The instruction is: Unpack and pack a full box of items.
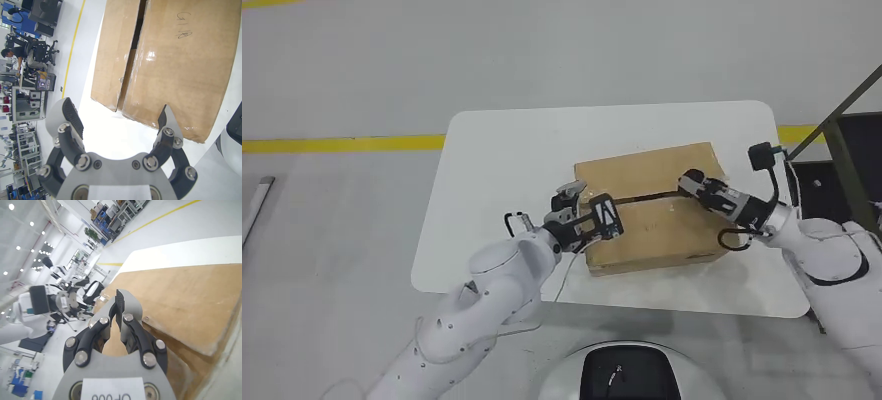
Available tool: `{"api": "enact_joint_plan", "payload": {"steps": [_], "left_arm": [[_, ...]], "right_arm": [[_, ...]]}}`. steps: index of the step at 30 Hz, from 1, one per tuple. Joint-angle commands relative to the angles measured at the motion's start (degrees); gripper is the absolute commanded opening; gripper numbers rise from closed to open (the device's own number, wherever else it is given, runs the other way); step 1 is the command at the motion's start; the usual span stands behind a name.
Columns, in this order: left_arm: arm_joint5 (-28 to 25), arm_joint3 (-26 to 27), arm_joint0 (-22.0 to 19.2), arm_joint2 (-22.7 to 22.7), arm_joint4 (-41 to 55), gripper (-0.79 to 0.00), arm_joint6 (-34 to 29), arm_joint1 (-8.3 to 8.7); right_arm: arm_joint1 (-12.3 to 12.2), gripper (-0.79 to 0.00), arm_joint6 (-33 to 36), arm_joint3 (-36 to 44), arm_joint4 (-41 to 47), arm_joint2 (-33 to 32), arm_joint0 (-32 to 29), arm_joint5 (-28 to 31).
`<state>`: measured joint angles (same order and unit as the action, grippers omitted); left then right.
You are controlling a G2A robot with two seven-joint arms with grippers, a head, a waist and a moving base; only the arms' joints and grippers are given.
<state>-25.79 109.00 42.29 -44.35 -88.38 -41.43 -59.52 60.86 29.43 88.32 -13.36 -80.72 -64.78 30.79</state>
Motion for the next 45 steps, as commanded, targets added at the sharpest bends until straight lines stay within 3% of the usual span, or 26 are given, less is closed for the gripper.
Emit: {"api": "enact_joint_plan", "payload": {"steps": [1,5,10,18,23,29,39,45], "left_arm": [[-0.08,-0.17,-0.06,0.0,-0.01,0.0,-0.11,-0.23],[0.0,0.13,-0.1,-0.93,0.46,0.0,-0.8,-0.55],[1.43,2.28,1.01,-4.86,2.55,0.0,-5.89,-0.37],[7.35,1.94,7.21,-10.52,5.9,0.0,-15.97,0.16],[9.93,-1.53,9.72,-9.57,6.8,0.0,-11.63,-0.41],[10.69,-6.11,9.33,-7.77,9.94,0.0,-4.98,-1.54],[10.69,-6.11,9.33,-7.77,9.94,0.0,-4.98,-1.54],[13.0,-7.76,10.17,-7.21,7.13,0.0,0.66,-2.12]], "right_arm": [[0.24,-0.785,-4.79,-0.08,-7.2,1.36,-0.53,0.01],[0.65,-0.785,-10.12,-0.38,-13.33,3.16,-0.8,-0.33],[0.99,-0.785,-11.61,-1.36,-12.72,4.0,-0.4,-1.25],[1.32,-0.785,-11.16,-1.79,-11.09,4.73,0.46,-2.8],[1.48,-0.785,-10.91,-1.67,-9.92,4.91,0.75,-3.25],[1.54,-0.785,-10.42,-1.6,-9.05,4.69,0.81,-3.52],[1.52,-0.785,-9.67,-1.89,-8.52,3.99,0.74,-3.43],[1.67,-0.785,-9.48,-2.03,-7.91,4.36,0.88,-3.39]]}}
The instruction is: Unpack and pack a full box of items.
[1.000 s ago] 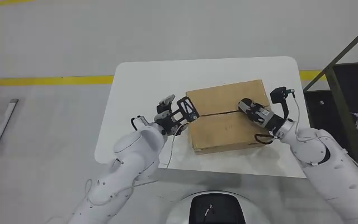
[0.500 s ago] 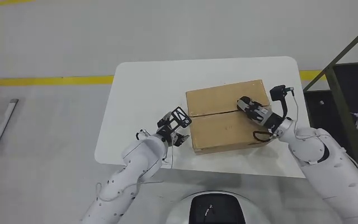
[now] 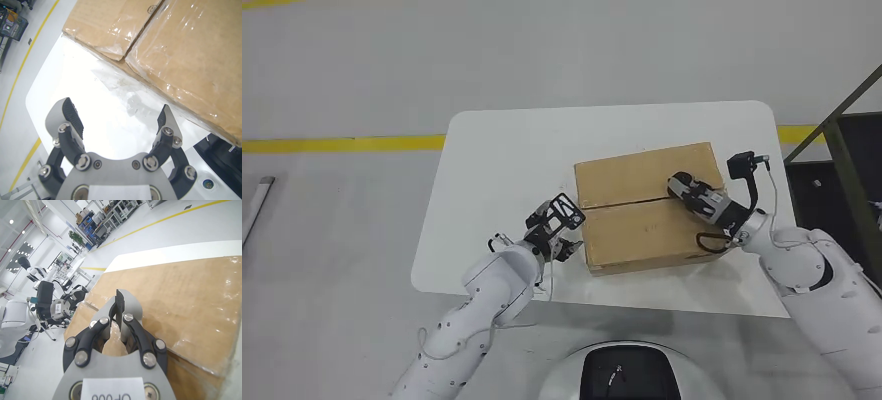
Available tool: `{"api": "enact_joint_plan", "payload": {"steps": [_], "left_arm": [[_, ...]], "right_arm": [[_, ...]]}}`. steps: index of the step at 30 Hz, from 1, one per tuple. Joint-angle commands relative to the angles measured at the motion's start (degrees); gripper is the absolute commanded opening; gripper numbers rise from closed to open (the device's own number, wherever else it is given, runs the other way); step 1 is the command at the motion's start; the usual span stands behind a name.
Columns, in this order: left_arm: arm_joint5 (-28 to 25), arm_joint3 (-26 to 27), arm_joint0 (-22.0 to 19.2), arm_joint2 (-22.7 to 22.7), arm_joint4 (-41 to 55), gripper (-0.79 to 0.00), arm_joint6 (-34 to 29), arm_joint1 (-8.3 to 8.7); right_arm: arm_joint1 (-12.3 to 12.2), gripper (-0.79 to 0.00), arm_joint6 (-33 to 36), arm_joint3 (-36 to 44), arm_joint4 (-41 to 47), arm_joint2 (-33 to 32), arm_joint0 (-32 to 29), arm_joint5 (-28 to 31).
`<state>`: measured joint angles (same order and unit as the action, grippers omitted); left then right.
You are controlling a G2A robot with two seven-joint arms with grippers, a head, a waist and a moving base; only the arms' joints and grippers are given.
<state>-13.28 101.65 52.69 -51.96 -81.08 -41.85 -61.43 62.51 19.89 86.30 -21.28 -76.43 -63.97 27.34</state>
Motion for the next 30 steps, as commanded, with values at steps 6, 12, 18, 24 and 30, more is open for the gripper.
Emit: {"api": "enact_joint_plan", "payload": {"steps": [6,12,18,24,30], "left_arm": [[3.43,-5.56,-2.44,3.72,-1.97,0.0,7.07,-1.98],[6.15,-9.62,-4.11,5.02,-2.25,0.0,10.14,-3.5],[8.78,-10.63,-3.76,4.4,-3.83,-0.292,11.28,-4.13],[11.46,-9.63,-2.82,2.36,-4.9,-0.283,11.93,-4.44],[12.54,-7.72,-0.46,-0.72,-4.93,-0.157,12.06,-4.36]], "right_arm": [[0.13,-0.785,0.07,-0.28,0.3,0.28,0.13,0.27],[0.21,-0.785,0.29,-0.4,0.6,0.3,0.15,0.38],[0.3,-0.785,0.48,-0.36,0.76,0.46,0.36,0.42],[0.39,-0.785,0.7,-0.53,1.04,0.64,0.51,0.49],[0.52,-0.785,0.93,-0.7,1.53,0.94,0.67,0.41]]}}
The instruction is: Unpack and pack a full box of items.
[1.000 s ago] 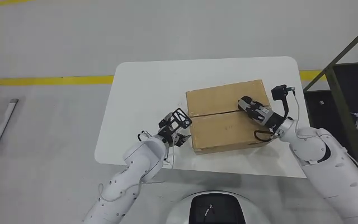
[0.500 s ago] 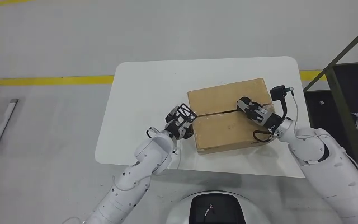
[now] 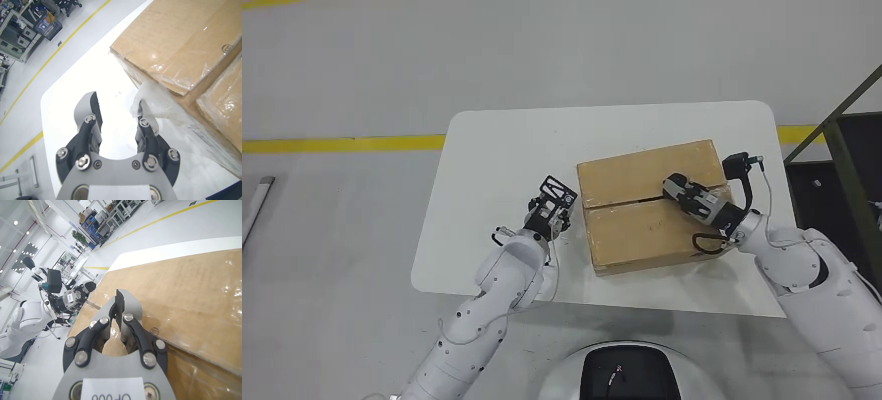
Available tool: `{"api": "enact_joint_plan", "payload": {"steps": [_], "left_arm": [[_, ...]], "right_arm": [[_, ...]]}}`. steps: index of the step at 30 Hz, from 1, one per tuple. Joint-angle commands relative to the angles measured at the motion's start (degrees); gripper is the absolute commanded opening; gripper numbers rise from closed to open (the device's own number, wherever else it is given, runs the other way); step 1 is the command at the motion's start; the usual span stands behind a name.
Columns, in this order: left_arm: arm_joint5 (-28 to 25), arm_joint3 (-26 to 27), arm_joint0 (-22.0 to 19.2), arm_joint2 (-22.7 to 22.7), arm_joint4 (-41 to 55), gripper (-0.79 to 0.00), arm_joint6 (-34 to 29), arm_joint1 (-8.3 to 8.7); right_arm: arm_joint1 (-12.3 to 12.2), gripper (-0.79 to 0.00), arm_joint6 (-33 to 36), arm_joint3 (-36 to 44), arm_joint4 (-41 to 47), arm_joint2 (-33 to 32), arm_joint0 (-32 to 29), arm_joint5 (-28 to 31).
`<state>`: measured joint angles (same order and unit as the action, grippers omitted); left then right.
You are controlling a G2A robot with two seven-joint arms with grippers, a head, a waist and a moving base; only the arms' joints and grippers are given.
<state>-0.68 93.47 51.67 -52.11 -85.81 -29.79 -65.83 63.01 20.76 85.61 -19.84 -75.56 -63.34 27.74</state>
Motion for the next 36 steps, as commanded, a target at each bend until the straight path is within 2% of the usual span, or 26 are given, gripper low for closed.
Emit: {"api": "enact_joint_plan", "payload": {"steps": [1,6,8,9,16,20,22,23,31,36], "left_arm": [[-0.06,0.75,0.83,-0.88,-0.24,-0.157,-0.01,0.07],[0.1,2.7,2.78,-3.01,-0.76,-0.191,0.21,0.18],[-0.08,3.4,3.35,-3.7,-0.79,-0.357,0.35,0.17],[-0.21,3.7,3.58,-3.99,-0.93,-0.394,0.51,0.17],[-2.23,4.58,4.49,-4.71,-1.65,-0.453,1.86,-0.1],[-3.29,4.63,4.66,-4.75,-1.99,-0.588,2.48,-0.34],[-3.89,4.71,4.81,-4.86,-2.15,-0.767,2.8,-0.43],[-4.09,4.79,4.92,-4.93,-2.18,-0.785,2.89,-0.48],[-6.25,6.63,6.04,-5.63,-2.83,-0.785,3.17,-0.71],[-7.48,10.45,7.42,-6.85,-2.99,-0.785,2.39,-0.66]], "right_arm": [[0.03,-0.785,0.1,-0.05,0.12,0.08,0.07,0.03],[0.13,-0.785,0.21,-0.24,0.36,0.25,0.33,-0.11],[0.16,-0.785,0.22,-0.29,0.36,0.29,0.41,-0.13],[0.19,-0.785,0.21,-0.3,0.48,0.32,0.42,-0.11],[0.31,-0.785,0.18,-0.22,0.67,0.44,0.53,-0.46],[0.36,-0.785,0.21,-0.26,0.83,0.47,0.53,-0.52],[0.39,-0.785,0.29,-0.31,0.99,0.48,0.55,-0.59],[0.41,-0.785,0.33,-0.32,1.07,0.5,0.56,-0.61],[0.54,-0.785,0.28,-0.49,1.53,0.58,0.57,-1.02],[0.63,-0.785,0.28,-0.59,1.76,0.63,0.63,-1.25]]}}
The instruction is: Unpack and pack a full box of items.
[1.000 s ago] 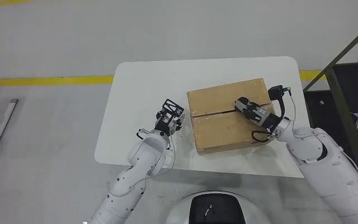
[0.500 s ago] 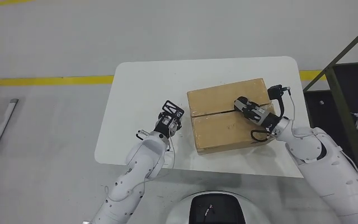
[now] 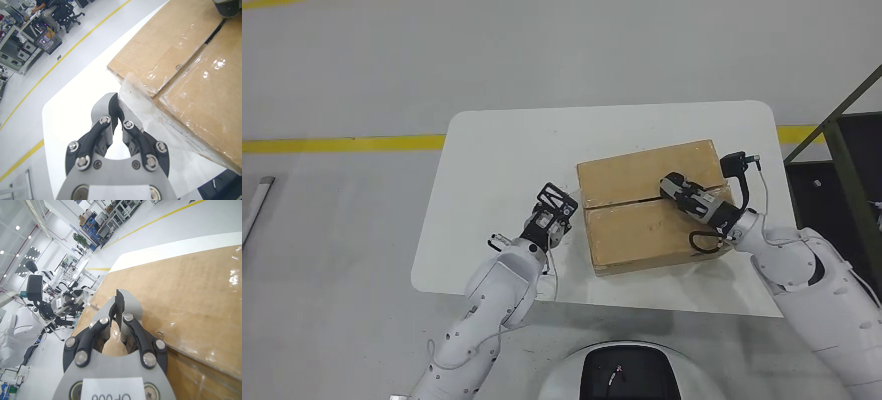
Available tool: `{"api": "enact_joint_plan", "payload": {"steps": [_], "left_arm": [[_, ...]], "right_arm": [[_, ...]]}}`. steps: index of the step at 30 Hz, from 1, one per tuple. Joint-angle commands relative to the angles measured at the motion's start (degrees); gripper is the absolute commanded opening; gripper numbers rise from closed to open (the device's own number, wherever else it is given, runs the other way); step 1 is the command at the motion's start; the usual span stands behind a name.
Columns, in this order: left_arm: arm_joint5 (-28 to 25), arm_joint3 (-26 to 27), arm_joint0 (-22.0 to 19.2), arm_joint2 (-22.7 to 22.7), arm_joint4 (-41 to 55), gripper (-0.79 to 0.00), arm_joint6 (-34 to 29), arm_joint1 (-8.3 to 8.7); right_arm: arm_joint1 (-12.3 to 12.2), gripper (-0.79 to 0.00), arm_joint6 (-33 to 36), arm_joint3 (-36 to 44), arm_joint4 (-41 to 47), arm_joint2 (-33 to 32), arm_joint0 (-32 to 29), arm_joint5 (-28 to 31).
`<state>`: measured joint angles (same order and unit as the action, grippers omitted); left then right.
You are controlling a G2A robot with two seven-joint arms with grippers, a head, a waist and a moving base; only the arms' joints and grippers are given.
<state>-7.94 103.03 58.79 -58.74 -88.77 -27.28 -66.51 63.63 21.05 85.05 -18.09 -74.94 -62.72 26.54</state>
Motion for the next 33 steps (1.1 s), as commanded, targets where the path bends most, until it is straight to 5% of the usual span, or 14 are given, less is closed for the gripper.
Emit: {"api": "enact_joint_plan", "payload": {"steps": [1,3,10,13,15,33], "left_arm": [[-0.31,1.68,0.6,-0.46,0.0,-0.785,-0.32,0.01],[-0.49,3.21,1.03,-0.75,0.27,-0.782,-0.47,-0.05],[-1.34,3.66,-0.23,-0.18,-0.41,-0.372,-0.09,-0.61],[-1.04,2.78,-1.43,0.3,-1.5,-0.332,0.41,-0.96],[-1.19,2.47,-2.23,0.72,-2.66,-0.203,0.51,-1.16],[-0.62,0.82,-8.52,3.87,-8.08,-0.172,-1.39,-3.49]], "right_arm": [[0.03,-0.785,-0.02,-0.06,-0.01,0.05,0.04,-0.06],[0.08,-0.785,-0.05,-0.22,0.0,0.15,0.09,-0.12],[0.22,-0.785,0.06,-0.38,-0.09,0.47,0.37,-0.14],[0.26,-0.785,0.21,-0.44,0.06,0.5,0.43,-0.02],[0.28,-0.785,0.25,-0.36,0.07,0.49,0.45,-0.06],[0.44,-0.785,0.02,0.87,-0.24,0.25,0.07,-0.47]]}}
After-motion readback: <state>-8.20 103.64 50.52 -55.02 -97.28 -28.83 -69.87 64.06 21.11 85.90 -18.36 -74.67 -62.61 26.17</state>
